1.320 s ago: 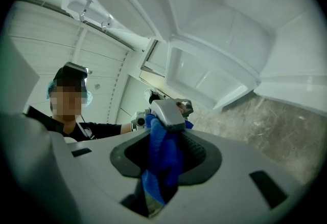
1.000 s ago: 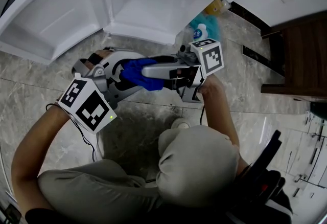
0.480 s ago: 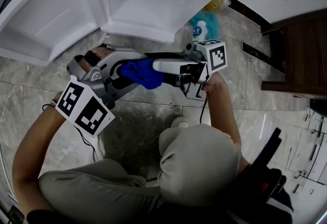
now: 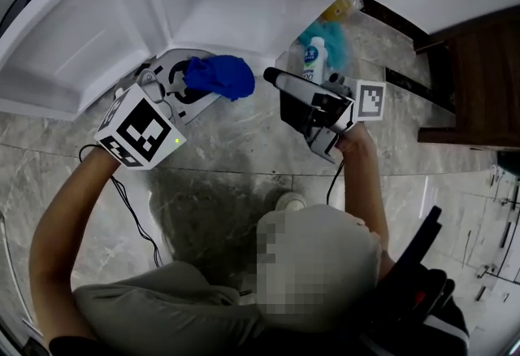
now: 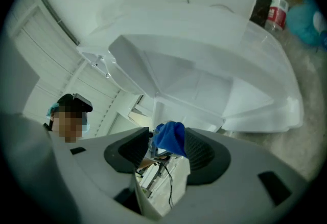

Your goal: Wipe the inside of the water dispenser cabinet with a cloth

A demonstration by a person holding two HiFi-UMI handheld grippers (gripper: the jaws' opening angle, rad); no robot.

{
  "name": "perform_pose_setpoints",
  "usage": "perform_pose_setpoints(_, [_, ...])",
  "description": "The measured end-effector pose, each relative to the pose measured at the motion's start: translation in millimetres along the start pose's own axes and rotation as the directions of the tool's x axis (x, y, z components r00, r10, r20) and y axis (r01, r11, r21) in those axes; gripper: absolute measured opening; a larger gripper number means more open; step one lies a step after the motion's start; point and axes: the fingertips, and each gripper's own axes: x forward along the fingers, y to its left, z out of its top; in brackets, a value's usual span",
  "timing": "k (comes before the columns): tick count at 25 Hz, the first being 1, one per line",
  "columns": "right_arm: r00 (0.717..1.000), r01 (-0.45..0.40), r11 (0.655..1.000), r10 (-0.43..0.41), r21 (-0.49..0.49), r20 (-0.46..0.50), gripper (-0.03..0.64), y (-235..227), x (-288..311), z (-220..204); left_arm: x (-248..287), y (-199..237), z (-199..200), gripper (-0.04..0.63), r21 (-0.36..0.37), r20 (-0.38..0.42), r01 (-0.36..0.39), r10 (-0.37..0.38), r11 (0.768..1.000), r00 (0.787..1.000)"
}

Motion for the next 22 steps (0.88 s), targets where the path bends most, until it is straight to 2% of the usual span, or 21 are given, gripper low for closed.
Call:
perform_pose_setpoints(2, [0.998,0.059,0.998,-0.058,-0.034,0.024,0.209,-8,-11,8,19,17,-9,0.143,-0.035,-0.032,-0.016,0.015,0.999,0.999])
perform_pose_setpoints(6, [0.988,0.150,0.985,-0.147,-0.086,0.037,0.178,-13,-25,18,69,44,-34,0.143,-0.041,-0.096,-0.071,0.067,0.997,0.993])
perform_pose_setpoints(8, [0.981,0.195,0.964,-0.189,-0.183,0.052,0.161,-6,-26,26,87,63,-47,0.143,-0.077,-0.124,-0.128,0.118,0.989,0.985])
perform_pose_setpoints(9, [0.973,0.233,0.936,-0.225,-0.263,0.058,0.158,-2,-26,32,95,72,-53,0.143,-0.097,-0.137,-0.155,0.141,0.983,0.980])
perform_pose_setpoints(10, [0.961,0.272,0.895,-0.269,-0.354,0.058,0.150,5,-26,37,102,81,-59,0.143,-0.116,-0.149,-0.177,0.159,0.977,0.976])
perform_pose_setpoints(11, [0.947,0.305,0.839,-0.316,-0.451,0.052,0.138,12,-25,40,110,88,-65,0.143,-0.135,-0.160,-0.195,0.173,0.971,0.972])
perform_pose_setpoints(12, [0.930,0.325,0.768,-0.364,-0.552,0.042,0.132,20,-23,41,119,95,-70,0.143,-0.157,-0.167,-0.210,0.183,0.965,0.969])
perform_pose_setpoints(13, [0.911,0.330,0.681,-0.411,-0.653,0.031,0.126,28,-20,41,128,102,-74,0.143,-0.181,-0.170,-0.221,0.191,0.958,0.967])
perform_pose_setpoints(15, [0.866,0.295,0.484,-0.500,-0.824,0.017,0.093,38,-12,36,146,116,-82,0.143,-0.216,-0.170,-0.240,0.205,0.947,0.964])
perform_pose_setpoints(16, [0.843,0.261,0.400,-0.539,-0.878,0.005,0.067,40,-7,31,153,122,-84,0.143,-0.224,-0.170,-0.250,0.215,0.942,0.962])
perform_pose_setpoints(17, [0.822,0.224,0.346,-0.569,-0.911,-0.014,0.042,41,-2,23,159,128,-85,0.143,-0.232,-0.171,-0.262,0.225,0.937,0.959])
perform_pose_setpoints(18, [0.809,0.190,0.321,-0.587,-0.928,-0.038,0.030,42,3,15,163,134,-86,0.143,-0.241,-0.171,-0.273,0.236,0.931,0.957])
perform_pose_setpoints(22, [0.772,0.084,0.300,-0.622,-0.950,-0.128,-0.002,43,16,-13,176,144,-90,0.143,-0.271,-0.188,-0.313,0.269,0.910,0.945])
